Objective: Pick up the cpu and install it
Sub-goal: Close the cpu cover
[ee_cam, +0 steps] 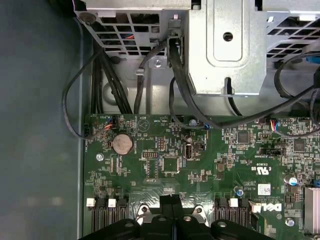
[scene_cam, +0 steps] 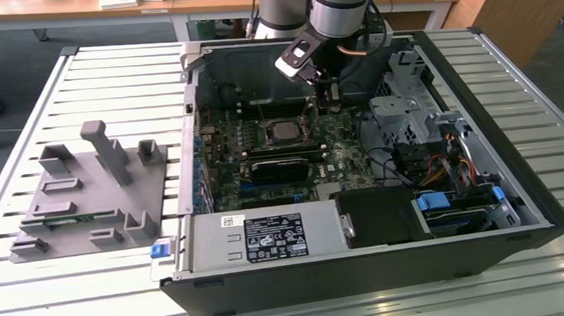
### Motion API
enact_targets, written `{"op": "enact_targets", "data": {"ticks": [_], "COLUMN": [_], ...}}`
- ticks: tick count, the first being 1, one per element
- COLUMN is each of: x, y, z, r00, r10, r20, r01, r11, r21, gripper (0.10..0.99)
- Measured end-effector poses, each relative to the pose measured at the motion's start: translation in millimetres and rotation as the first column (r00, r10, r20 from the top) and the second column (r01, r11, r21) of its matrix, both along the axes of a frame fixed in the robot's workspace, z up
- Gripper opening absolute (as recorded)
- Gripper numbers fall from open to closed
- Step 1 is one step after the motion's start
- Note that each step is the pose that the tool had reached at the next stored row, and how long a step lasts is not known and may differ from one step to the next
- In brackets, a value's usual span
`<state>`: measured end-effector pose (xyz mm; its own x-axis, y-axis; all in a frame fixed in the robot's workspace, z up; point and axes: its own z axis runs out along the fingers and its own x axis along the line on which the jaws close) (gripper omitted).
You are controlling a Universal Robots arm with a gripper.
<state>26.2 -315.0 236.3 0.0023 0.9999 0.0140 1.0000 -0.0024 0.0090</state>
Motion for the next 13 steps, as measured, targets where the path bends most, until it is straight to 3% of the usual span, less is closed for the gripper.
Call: {"op": "enact_targets", "data": {"ticks": [13], "x": [-6.5], "y": [0.0], "z": [-0.1], "r00": [1.0000], "r10": [0.000], "r20": [-0.0001], "r01": [0.000], "r11": [1.0000], "r21": [0.000], "gripper": [0.106]}}
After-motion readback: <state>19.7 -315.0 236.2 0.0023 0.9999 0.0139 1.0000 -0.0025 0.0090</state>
